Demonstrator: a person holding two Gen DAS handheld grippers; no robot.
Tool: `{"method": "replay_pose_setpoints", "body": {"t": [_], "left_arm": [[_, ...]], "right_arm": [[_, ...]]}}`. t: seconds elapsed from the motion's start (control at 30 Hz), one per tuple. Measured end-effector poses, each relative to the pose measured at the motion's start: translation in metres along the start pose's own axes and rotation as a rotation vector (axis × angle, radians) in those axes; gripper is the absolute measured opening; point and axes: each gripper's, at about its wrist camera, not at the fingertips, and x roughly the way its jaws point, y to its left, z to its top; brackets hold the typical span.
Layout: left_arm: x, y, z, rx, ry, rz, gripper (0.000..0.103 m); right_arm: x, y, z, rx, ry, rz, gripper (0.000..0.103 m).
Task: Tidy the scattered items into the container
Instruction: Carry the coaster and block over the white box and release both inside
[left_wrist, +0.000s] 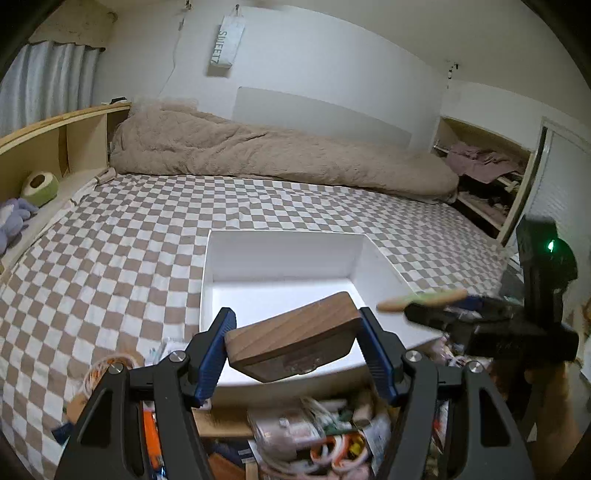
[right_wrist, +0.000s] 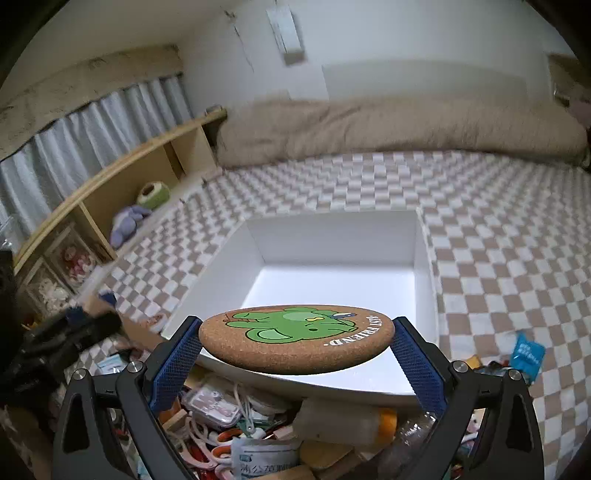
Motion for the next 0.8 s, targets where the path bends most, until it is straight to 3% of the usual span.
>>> {"method": "replay_pose_setpoints", "body": {"t": [0.47, 0.6, 0.8], "left_arm": [[0.067, 0.008, 0.000, -0.022, 0.114, 0.024, 0.067], [0.082, 0.010, 0.000, -0.022, 0.142, 0.035, 0.067], [0.098, 0.015, -0.006, -0.035, 0.191, 0.033, 0.067]], "right_arm": [[0.077, -0.003, -0.004, -0.046, 0.302, -0.086, 0.100], [0.078, 0.000, 0.000, -0.089, 0.277, -0.132, 0.100], [0.073, 0.002, 0.000, -0.128, 0.256, -0.129, 0.103]]}}
